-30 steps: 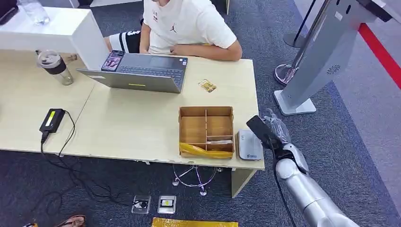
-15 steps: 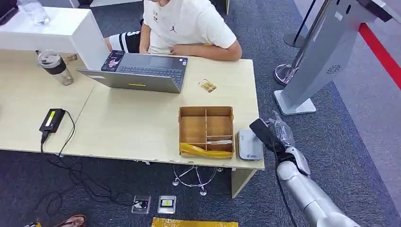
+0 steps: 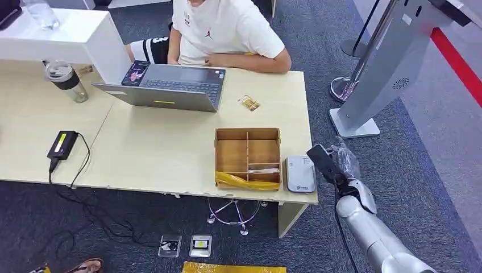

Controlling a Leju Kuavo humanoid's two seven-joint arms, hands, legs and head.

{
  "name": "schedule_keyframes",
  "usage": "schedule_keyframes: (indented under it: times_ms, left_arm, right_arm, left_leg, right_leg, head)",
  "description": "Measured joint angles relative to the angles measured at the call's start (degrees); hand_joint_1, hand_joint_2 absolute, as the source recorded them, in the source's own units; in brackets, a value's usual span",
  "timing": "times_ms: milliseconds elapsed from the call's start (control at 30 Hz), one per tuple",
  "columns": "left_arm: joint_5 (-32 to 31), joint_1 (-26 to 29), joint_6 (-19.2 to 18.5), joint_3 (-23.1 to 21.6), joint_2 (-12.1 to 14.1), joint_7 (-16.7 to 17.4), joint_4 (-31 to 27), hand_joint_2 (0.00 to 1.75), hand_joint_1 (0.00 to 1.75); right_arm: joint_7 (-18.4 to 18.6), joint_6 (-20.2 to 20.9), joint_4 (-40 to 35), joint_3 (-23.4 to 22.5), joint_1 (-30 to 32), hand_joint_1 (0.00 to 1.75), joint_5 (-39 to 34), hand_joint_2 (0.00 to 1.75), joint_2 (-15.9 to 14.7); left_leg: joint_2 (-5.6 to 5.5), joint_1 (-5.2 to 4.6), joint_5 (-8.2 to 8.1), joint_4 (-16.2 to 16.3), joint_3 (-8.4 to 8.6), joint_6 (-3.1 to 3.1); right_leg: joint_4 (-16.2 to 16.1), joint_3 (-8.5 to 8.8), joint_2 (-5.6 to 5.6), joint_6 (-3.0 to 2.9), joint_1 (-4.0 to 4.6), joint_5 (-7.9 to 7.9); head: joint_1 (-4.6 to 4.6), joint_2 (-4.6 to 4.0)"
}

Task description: Pass the card to the sensor for recognition and then transmit it.

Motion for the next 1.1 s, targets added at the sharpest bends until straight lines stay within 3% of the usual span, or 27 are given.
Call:
schedule_keyframes:
  times_ms: [300, 700, 867, 967, 1100]
  left_arm:
    - [-0.9, 0.1, 0.3, 0.0, 0.9, 0.0, 0.0, 1.75, 0.0]
    - [-2.0, 0.2, 0.0, 0.0, 2.1, -2.8, 0.0, 1.75, 0.0]
    - [-2.6, 0.3, -0.9, 0.0, 2.4, -4.5, 0.0, 1.75, 0.0]
    - [-3.2, 0.1, -2.0, 0.0, 2.4, -6.7, 0.0, 1.75, 0.0]
    - [-4.1, -0.1, -3.4, -0.1, 2.4, -8.8, 0.2, 1.75, 0.0]
  right_arm:
    - [-6.4, -9.6, 0.6, -2.8, -3.6, 1.75, -8.4, 1.75, -2.5]
    - [0.1, -9.3, -18.7, -9.3, -5.6, 1.75, -12.9, 1.75, -4.5]
    - [2.5, -4.4, -28.2, -9.9, -8.3, 1.75, -11.1, 1.75, -4.2]
    - [3.1, 2.5, -30.5, -8.3, -12.3, 1.75, -7.2, 1.75, -2.0]
    - [1.2, 6.6, -29.3, -4.8, -17.6, 1.75, -1.4, 1.75, 2.9]
  left_leg:
    - [0.01, -0.01, 0.01, 0.0, -0.01, 0.0]
    - [-0.01, 0.0, 0.01, 0.0, 0.0, 0.0]
    - [-0.02, -0.01, 0.02, 0.0, -0.05, 0.01]
    - [0.03, 0.0, 0.03, 0.0, 0.02, 0.0]
    - [0.01, 0.02, 0.09, 0.0, -0.07, -0.07]
  right_leg:
    - [0.0, 0.01, 0.0, 0.01, -0.01, 0.01]
    - [0.0, 0.03, -0.01, 0.01, 0.0, 0.01]
    - [0.1, 0.08, -0.01, 0.01, -0.01, 0.02]
    - [0.1, 0.06, 0.01, 0.01, 0.0, 0.01]
    - [0.2, 0.01, 0.0, 0.0, 0.01, 0.01]
  head:
    - [0.0, 0.0]
    - [0.0, 0.0]
    - [0.0, 0.0]
    - [0.0, 0.0]
    - [-0.02, 0.0]
